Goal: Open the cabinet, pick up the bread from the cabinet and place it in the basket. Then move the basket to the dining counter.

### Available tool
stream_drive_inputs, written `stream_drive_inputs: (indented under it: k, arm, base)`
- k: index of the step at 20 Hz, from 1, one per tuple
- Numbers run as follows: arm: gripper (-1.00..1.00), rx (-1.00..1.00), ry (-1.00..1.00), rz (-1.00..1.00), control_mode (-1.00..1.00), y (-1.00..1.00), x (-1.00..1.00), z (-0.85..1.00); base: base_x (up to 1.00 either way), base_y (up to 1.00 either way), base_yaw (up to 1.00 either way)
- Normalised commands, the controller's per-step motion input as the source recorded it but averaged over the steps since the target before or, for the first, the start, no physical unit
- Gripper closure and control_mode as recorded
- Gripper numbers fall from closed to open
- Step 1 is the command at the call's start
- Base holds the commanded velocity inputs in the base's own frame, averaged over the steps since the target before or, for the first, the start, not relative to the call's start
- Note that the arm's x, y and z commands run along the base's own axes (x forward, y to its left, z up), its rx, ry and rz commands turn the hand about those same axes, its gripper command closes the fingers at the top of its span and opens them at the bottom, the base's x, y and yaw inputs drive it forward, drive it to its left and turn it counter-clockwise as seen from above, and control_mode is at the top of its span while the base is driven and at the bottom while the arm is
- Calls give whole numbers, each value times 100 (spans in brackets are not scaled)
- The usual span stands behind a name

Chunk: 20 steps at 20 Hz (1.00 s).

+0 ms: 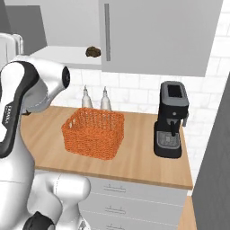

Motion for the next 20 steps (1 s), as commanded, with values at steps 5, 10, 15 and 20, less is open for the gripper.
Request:
stream_drive_inputs:
  k: [5,10,15,20]
  arm:
    - [100,2,20,31,-100,100,-59,0]
    - [100,-12,7,3,-100,98,-8,0]
    - [100,0,2,0,-100,-9,-12,9]
    - [100,-5,7,-1,-100,-88,-5,20]
  base:
    - [0,0,0]
    - [0,0,0]
    - [0,0,0]
    - [0,0,0]
